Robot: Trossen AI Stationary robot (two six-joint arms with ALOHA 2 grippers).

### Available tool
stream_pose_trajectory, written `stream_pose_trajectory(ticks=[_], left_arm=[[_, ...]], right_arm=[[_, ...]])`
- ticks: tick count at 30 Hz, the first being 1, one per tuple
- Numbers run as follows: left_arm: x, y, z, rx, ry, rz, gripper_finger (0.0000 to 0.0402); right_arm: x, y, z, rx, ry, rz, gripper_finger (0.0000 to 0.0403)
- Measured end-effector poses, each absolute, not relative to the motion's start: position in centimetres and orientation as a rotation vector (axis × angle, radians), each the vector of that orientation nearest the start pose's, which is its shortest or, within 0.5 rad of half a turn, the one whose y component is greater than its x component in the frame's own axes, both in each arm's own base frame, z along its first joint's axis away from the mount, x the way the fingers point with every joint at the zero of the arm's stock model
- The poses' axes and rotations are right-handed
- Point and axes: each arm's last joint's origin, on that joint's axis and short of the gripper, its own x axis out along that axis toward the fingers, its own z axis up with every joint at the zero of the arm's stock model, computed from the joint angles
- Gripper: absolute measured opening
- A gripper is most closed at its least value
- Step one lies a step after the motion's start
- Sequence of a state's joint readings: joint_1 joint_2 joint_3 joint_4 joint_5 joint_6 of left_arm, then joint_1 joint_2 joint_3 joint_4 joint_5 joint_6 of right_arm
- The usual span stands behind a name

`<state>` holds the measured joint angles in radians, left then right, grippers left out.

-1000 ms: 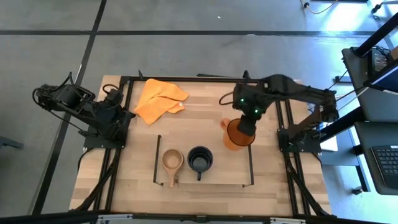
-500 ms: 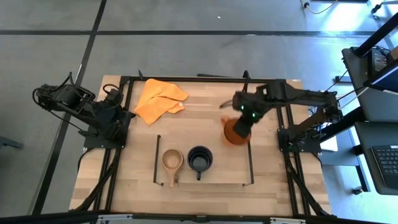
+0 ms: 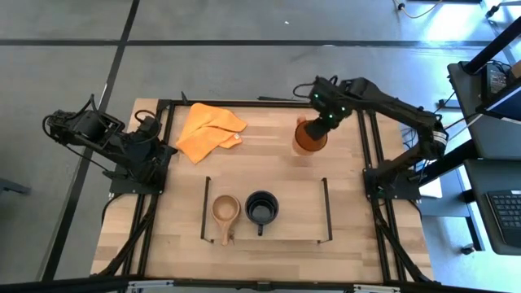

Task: Stack small to large cups/mugs on shelf
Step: Put the orange mug on the shelf

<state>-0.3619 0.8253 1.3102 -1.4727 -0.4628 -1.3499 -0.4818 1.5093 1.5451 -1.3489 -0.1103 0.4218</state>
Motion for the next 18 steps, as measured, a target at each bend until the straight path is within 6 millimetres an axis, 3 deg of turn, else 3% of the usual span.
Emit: stream_pose_trajectory(ticks=[5,9,14,18], left_arm=[[8.1,-1.7,38.7,-0.859,0.667,0.655,0.0032],[8.1,-1.7,38.7,-0.859,0.667,0.655,0.0032],[8.1,-1.7,38.7,-0.859,0.667,0.656,0.0032],[8.0,-1.6,38.7,-0.853,0.661,0.663,0.0032]], right_arm=[[23.8,-15.2,30.6,0.941,1.095,-0.418,0.0028],[23.0,-15.6,28.7,0.922,1.163,-0.505,0.0026],[22.1,-16.2,27.5,0.842,1.222,-0.693,0.0028],[21.6,-16.8,26.8,0.855,1.216,-0.724,0.0026]])
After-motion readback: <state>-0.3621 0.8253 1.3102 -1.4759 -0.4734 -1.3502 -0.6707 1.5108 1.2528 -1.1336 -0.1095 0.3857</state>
